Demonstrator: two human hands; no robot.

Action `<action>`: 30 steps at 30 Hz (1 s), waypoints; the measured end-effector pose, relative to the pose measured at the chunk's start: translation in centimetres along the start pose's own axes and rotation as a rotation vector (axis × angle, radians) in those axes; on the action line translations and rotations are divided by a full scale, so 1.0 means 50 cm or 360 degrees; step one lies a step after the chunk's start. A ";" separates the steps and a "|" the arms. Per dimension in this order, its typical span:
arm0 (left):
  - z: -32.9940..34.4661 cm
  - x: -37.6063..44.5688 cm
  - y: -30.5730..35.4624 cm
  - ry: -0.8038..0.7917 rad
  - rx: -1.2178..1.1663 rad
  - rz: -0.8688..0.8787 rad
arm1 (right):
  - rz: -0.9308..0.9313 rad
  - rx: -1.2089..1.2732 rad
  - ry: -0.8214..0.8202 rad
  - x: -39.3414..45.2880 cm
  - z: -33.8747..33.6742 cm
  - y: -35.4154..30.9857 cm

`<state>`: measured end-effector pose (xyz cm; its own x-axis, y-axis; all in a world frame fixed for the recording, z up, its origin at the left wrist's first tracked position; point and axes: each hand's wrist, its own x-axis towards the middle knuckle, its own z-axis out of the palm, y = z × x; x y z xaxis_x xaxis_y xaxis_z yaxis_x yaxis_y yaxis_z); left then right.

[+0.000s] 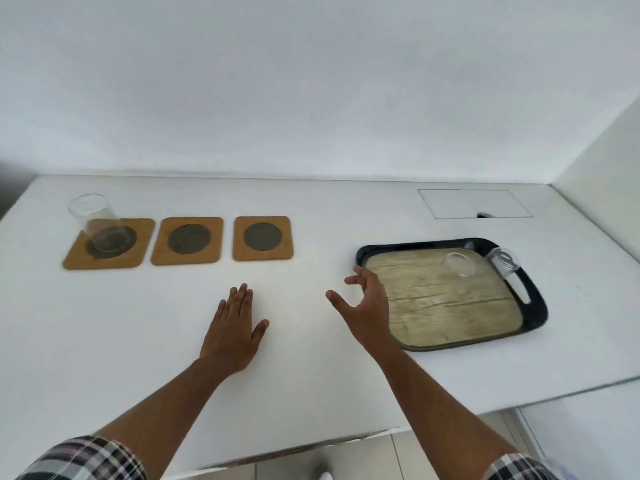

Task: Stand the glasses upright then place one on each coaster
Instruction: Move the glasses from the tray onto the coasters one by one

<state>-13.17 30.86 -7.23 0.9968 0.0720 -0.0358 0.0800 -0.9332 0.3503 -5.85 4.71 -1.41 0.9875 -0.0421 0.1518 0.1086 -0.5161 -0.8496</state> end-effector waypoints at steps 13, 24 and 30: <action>0.110 0.013 0.180 0.0011 0.0006 0.0025 | 0.0388 -0.0018 0.0417 0.058 -0.268 0.205; 0.118 0.009 0.161 -0.0037 0.0079 0.0070 | 0.0497 0.0102 0.0468 0.139 -0.317 0.236; 0.114 0.008 0.164 -0.0025 0.0063 0.0069 | 0.0353 0.0050 0.0427 0.187 -0.325 0.220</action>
<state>-12.17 21.20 -9.72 0.9990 0.0260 -0.0363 0.0361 -0.9486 0.3145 2.70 -15.27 -1.12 0.9226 -0.3760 0.0857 -0.0978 -0.4431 -0.8911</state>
